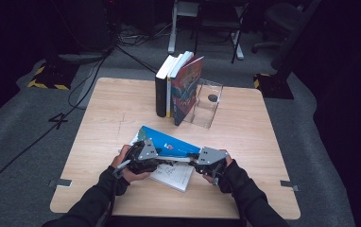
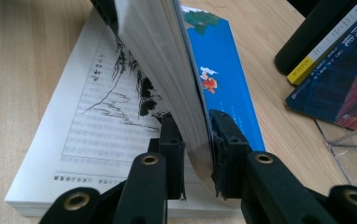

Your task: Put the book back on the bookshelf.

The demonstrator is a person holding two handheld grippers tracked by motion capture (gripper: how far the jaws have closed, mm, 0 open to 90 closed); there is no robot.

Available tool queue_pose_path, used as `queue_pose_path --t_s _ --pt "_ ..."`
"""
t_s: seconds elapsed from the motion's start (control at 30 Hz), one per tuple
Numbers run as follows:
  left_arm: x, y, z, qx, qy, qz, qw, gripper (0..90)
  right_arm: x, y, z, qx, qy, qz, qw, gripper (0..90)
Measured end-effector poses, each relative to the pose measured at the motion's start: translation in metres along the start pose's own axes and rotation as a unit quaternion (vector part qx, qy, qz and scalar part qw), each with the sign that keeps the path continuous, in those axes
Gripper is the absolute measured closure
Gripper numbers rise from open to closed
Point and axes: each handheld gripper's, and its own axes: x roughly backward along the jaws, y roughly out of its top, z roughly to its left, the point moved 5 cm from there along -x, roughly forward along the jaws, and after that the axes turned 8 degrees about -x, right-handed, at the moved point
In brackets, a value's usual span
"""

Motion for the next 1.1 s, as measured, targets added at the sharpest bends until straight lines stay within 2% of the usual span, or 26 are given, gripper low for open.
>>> queue_pose_path --t_s 0.07,0.13,0.17,0.23,0.27,0.33,0.37,0.43,0.47,0.6,0.67,0.7,0.83,0.97,1.1 --pt "-0.001 -0.002 -0.002 0.002 -0.003 0.003 1.0000 68.3 0.000 -0.002 0.000 -0.009 0.007 -0.010 0.9999 68.8" --pt "0.000 -0.003 -0.002 0.004 0.002 -0.003 1.0000 70.8 0.000 -0.006 -0.007 -0.011 -0.014 -0.011 0.9998 53.4" --pt "0.000 -0.003 -0.002 0.007 0.002 -0.005 1.0000 72.5 -0.002 -0.013 -0.015 -0.021 -0.019 0.003 0.9996 52.2" --pt "0.001 -0.004 0.000 0.008 -0.004 -0.014 0.9999 73.9 -0.006 -0.021 -0.025 -0.051 -0.011 0.005 0.9986 50.3" --pt "0.002 -0.004 0.000 0.009 -0.005 -0.015 0.9998 74.3 -0.008 -0.024 -0.030 -0.057 -0.014 0.009 0.9983 52.1" --pt "0.002 -0.005 0.001 0.018 -0.013 -0.029 0.9993 74.5 -0.014 -0.029 -0.036 -0.042 -0.022 0.020 0.9987 57.8" --pt "0.002 -0.005 0.001 0.021 -0.016 -0.033 0.9991 74.6 -0.016 -0.030 -0.038 -0.039 -0.013 0.019 0.9990 61.6" --pt "0.003 -0.004 0.002 0.027 -0.021 -0.041 0.9986 74.7 -0.016 -0.031 -0.038 -0.040 -0.009 0.013 0.9991 62.8" --pt "0.003 -0.004 0.003 0.029 -0.024 -0.043 0.9984 74.6 -0.015 -0.031 -0.038 -0.033 -0.004 0.012 0.9994 65.1" --pt "0.002 0.001 0.001 0.026 -0.030 -0.050 0.9980 74.4 -0.008 -0.031 -0.036 -0.016 -0.012 0.023 0.9995 67.9" --pt "0.001 0.005 -0.002 0.023 -0.036 -0.053 0.9977 74.2 -0.005 -0.031 -0.035 -0.015 -0.012 0.025 0.9995 68.7" --pt "0.000 0.009 -0.005 0.022 -0.037 -0.056 0.9975 73.0 0.003 -0.034 -0.034 -0.016 -0.007 0.028 0.9994 70.2" --pt "-0.003 0.021 -0.009 0.028 -0.042 -0.065 0.9966 68.9 0.012 -0.036 -0.034 -0.018 -0.009 0.032 0.9993 71.7" --pt "-0.011 0.037 -0.014 0.028 -0.017 -0.056 0.9979 57.9 0.023 -0.039 -0.033 -0.019 -0.007 0.033 0.9992 74.5" --pt "-0.015 0.041 -0.018 0.019 -0.015 -0.044 0.9987 57.1 0.027 -0.042 -0.031 -0.018 -0.003 0.034 0.9992 75.0"
